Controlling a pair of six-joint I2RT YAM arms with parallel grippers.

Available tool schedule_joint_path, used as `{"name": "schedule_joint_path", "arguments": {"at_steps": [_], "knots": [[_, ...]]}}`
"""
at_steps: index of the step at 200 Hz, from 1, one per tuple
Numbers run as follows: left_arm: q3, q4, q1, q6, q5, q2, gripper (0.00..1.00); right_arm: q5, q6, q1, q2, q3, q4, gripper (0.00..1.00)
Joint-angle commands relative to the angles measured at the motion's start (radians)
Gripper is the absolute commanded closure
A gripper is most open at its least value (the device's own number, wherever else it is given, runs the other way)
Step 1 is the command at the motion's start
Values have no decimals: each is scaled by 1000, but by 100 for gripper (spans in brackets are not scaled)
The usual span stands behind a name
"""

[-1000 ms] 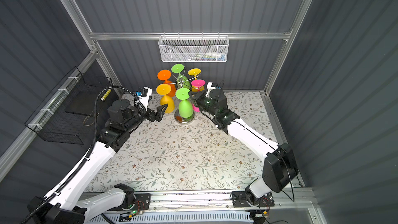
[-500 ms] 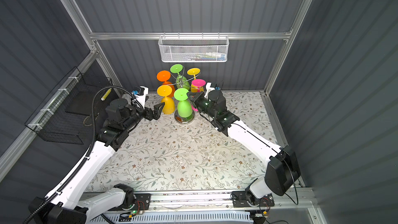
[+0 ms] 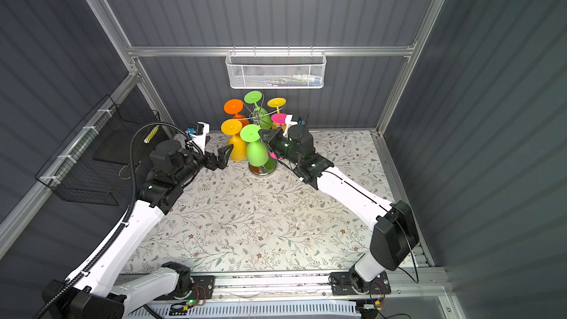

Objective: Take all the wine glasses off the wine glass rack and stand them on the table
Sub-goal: 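Close the right gripper on the lime green stem and lift it off the hook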

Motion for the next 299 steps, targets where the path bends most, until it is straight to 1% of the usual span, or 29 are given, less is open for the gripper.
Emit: {"name": "schedule_joint_path", "arguments": {"at_steps": [1,60,149,224,299], "knots": [[-9,15,8,-15,14,3,2,7,-17,5,19,41,1,99],[-14,21,8,-19,22,6,2,47,-34,6,45,74,-1,100],[-15,21,8,-22,24,7,2,160,-45,-1,53,77,24,100],[-13,19,8,-24,23,9,2,187,-45,-27,17,46,33,100],[-15,19,8,-24,22,14,2,203,-35,-48,21,46,30,100]]}}
